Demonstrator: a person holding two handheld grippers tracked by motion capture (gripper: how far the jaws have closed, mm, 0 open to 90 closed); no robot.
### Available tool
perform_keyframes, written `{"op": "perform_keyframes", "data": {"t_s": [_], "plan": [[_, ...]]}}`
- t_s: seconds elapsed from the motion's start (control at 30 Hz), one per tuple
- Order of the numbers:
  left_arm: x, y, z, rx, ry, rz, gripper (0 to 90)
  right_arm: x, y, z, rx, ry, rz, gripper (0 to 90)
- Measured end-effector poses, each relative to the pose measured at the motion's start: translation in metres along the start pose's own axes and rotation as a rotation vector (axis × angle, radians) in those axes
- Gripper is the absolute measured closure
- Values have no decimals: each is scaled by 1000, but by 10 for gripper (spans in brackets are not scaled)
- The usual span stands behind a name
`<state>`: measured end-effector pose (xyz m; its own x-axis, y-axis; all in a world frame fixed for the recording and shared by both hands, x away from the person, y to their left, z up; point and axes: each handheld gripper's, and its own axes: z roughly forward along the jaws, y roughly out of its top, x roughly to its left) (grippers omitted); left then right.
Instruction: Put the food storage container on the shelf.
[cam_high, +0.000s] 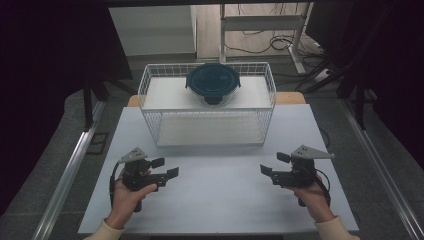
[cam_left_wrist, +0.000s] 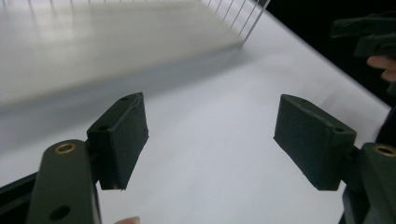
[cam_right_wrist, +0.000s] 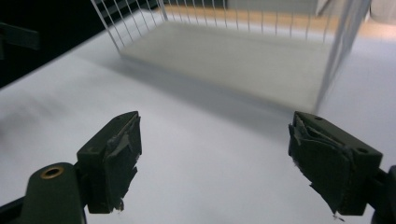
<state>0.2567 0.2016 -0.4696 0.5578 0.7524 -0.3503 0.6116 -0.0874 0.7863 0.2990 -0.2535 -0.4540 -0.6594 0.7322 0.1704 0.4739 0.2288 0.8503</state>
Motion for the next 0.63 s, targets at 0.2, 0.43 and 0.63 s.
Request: {"op": "perform_keyframes", "data": {"t_s": [0.2, 0.43, 0.63], "plan": [[12, -21, 7, 49, 45, -27, 244, -5, -26, 12, 79, -34, 17, 171], [16, -23, 5, 27, 54, -52, 241, -5, -29, 13, 63, -64, 1, 169], [18, -25, 9, 43, 104, -28, 236, -7, -27, 11, 28, -48, 3, 146]]}}
